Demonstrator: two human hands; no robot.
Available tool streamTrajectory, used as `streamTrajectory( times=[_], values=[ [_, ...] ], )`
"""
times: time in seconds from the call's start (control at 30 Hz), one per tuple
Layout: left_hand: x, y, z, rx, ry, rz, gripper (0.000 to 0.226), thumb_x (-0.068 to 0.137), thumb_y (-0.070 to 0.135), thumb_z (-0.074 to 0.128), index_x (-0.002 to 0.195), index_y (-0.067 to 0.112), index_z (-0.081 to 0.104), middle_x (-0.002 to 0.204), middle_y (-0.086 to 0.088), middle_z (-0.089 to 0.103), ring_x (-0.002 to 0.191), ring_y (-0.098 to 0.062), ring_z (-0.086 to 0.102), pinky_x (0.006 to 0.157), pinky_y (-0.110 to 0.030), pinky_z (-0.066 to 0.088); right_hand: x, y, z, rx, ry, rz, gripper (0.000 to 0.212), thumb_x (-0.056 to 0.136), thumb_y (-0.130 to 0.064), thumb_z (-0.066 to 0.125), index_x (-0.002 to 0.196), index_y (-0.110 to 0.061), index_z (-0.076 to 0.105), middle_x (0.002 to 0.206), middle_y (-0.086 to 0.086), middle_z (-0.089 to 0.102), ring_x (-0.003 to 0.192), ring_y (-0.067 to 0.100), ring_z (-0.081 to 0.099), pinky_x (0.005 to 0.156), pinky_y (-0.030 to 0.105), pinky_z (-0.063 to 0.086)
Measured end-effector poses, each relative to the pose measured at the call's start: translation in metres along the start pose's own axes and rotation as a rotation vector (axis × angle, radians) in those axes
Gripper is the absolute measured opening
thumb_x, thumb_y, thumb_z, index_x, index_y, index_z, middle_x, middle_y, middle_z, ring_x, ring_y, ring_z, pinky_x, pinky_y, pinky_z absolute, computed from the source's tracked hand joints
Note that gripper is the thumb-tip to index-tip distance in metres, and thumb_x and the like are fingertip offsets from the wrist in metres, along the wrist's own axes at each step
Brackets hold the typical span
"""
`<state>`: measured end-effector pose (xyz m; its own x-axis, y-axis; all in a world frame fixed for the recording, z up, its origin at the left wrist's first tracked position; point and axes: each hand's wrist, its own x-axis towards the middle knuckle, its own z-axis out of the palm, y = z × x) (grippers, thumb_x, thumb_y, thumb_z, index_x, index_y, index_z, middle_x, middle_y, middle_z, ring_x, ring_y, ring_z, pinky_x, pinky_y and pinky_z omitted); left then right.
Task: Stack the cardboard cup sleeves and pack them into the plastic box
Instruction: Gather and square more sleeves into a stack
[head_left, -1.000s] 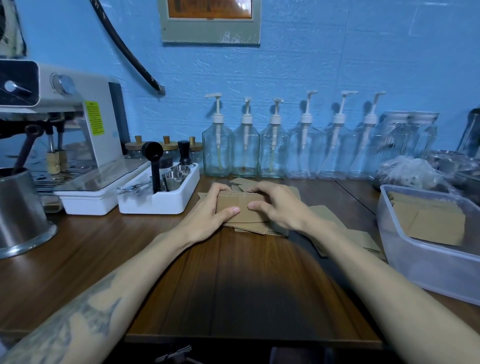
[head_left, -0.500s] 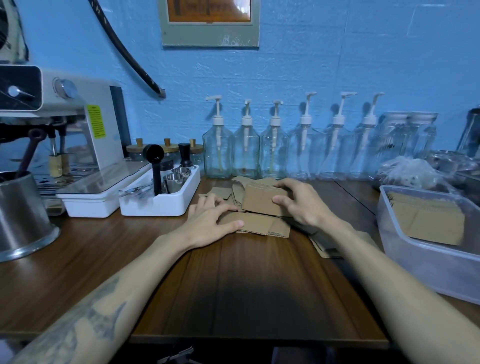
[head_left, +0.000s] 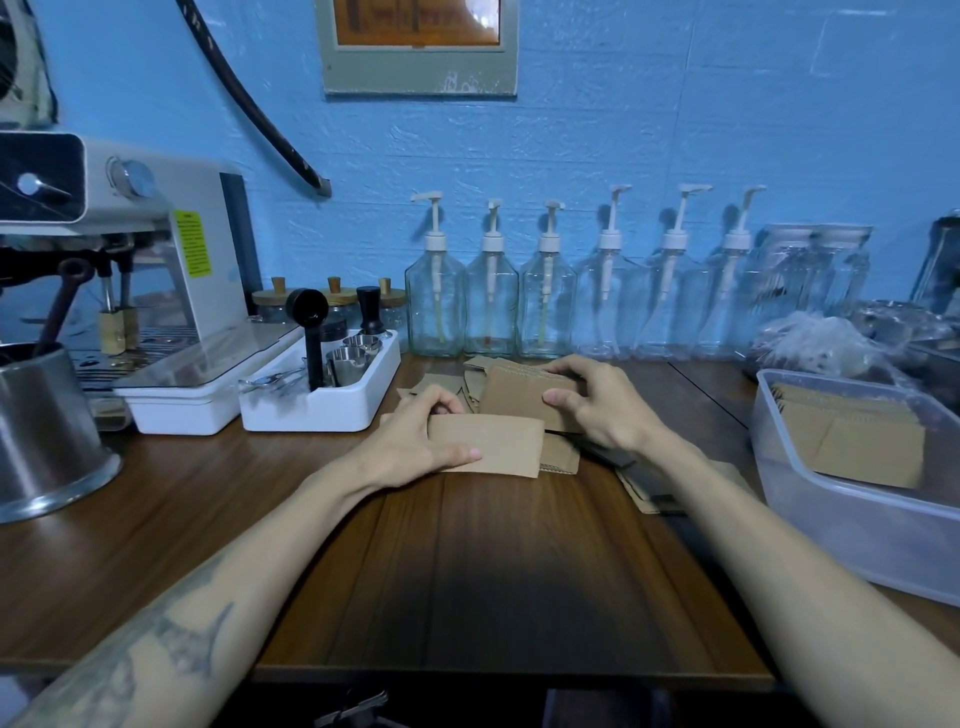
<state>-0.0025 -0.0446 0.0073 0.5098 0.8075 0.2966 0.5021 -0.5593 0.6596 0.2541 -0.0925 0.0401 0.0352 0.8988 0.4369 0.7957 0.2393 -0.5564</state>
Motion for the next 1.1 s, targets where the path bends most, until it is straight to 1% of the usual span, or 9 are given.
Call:
streamTrajectory(
  times=[0.2, 0.33, 0.43, 0.53, 0.6, 0.67, 0.83, 0.97, 1.1],
  values=[
    [0.000, 0.002, -0.005, -0.334, 0.016, 0.053, 0.047, 0.072, 0.015, 0.086, 0.105, 0.023, 0.054, 0.085, 0.006, 0.069, 0.075, -0.004, 0.062, 0.067, -0.019, 0.047, -0.002, -0.002, 0.000, 0.048, -0.019, -0.023, 0.031, 0.091, -0.026, 0.069, 0.120, -0.022, 0.064, 0.119, -0.003, 0.067, 0.112, 0.016, 0.059, 0.095, 0.032, 0.046],
    [0.001, 0.004, -0.011, -0.612, 0.104, 0.000, 0.066, 0.061, 0.017, 0.091, 0.114, 0.021, 0.052, 0.103, -0.011, 0.075, 0.096, -0.027, 0.071, 0.079, -0.042, 0.059, -0.004, -0.003, 0.003, 0.045, -0.045, -0.026, 0.034, 0.090, -0.027, 0.070, 0.123, -0.023, 0.064, 0.123, -0.002, 0.066, 0.114, 0.016, 0.059, 0.102, 0.037, 0.046],
    [0.002, 0.011, -0.018, -0.711, 0.229, 0.031, 0.071, 0.064, 0.019, 0.092, 0.120, 0.023, 0.049, 0.102, -0.011, 0.076, 0.098, -0.028, 0.072, 0.075, -0.033, 0.060, -0.004, -0.004, 0.003, 0.066, -0.052, -0.017, 0.036, 0.089, -0.027, 0.072, 0.124, -0.023, 0.064, 0.122, -0.001, 0.066, 0.110, 0.015, 0.059, 0.100, 0.036, 0.047],
    [-0.001, 0.017, -0.024, -0.777, 0.375, 0.057, 0.062, 0.073, 0.018, 0.087, 0.124, 0.026, 0.052, 0.100, -0.012, 0.076, 0.096, -0.030, 0.073, 0.079, -0.041, 0.060, -0.005, -0.005, 0.004, 0.085, -0.055, -0.040, 0.037, 0.088, -0.025, 0.073, 0.123, -0.023, 0.065, 0.122, -0.003, 0.066, 0.110, 0.012, 0.058, 0.096, 0.028, 0.044],
    [-0.002, 0.021, -0.025, -0.734, 0.412, 0.063, 0.052, 0.076, 0.018, 0.084, 0.119, 0.025, 0.057, 0.097, -0.010, 0.076, 0.092, -0.032, 0.073, 0.077, -0.046, 0.059, -0.005, -0.005, 0.005, 0.088, -0.056, -0.049, 0.037, 0.087, -0.026, 0.074, 0.123, -0.023, 0.065, 0.122, -0.003, 0.066, 0.110, 0.011, 0.058, 0.095, 0.025, 0.043],
    [-0.003, 0.024, -0.020, -0.610, 0.390, 0.098, 0.039, 0.076, 0.021, 0.083, 0.110, 0.025, 0.065, 0.095, -0.005, 0.076, 0.090, -0.024, 0.073, 0.074, -0.038, 0.059, -0.004, -0.005, 0.006, 0.094, -0.064, -0.050, 0.037, 0.087, -0.025, 0.074, 0.123, -0.024, 0.066, 0.121, -0.004, 0.067, 0.112, 0.012, 0.059, 0.098, 0.027, 0.044],
    [-0.003, 0.021, 0.001, -0.153, 0.107, 0.202, 0.036, 0.083, 0.017, 0.077, 0.117, 0.026, 0.069, 0.111, 0.013, 0.067, 0.103, 0.002, 0.060, 0.091, -0.021, 0.047, -0.004, -0.005, 0.006, 0.063, -0.091, -0.089, 0.041, 0.090, -0.024, 0.070, 0.129, -0.023, 0.063, 0.134, -0.001, 0.062, 0.125, 0.014, 0.053, 0.109, 0.034, 0.039],
    [-0.003, 0.016, 0.002, -0.093, 0.078, 0.214, 0.040, 0.081, 0.016, 0.080, 0.119, 0.022, 0.068, 0.110, 0.007, 0.064, 0.104, -0.004, 0.057, 0.096, -0.024, 0.044, -0.004, -0.004, 0.005, 0.069, -0.124, -0.103, 0.044, 0.093, -0.021, 0.066, 0.136, -0.023, 0.059, 0.138, 0.000, 0.058, 0.130, 0.018, 0.049, 0.114, 0.037, 0.034],
    [-0.002, 0.012, 0.004, -0.038, 0.163, 0.156, 0.055, 0.076, 0.018, 0.083, 0.119, 0.024, 0.050, 0.112, -0.003, 0.050, 0.107, -0.014, 0.049, 0.093, -0.025, 0.041, -0.004, -0.002, 0.009, 0.068, -0.160, -0.126, 0.042, 0.097, -0.017, 0.060, 0.138, -0.022, 0.056, 0.120, -0.006, 0.057, 0.124, 0.020, 0.050, 0.111, 0.035, 0.034]
  ],
)
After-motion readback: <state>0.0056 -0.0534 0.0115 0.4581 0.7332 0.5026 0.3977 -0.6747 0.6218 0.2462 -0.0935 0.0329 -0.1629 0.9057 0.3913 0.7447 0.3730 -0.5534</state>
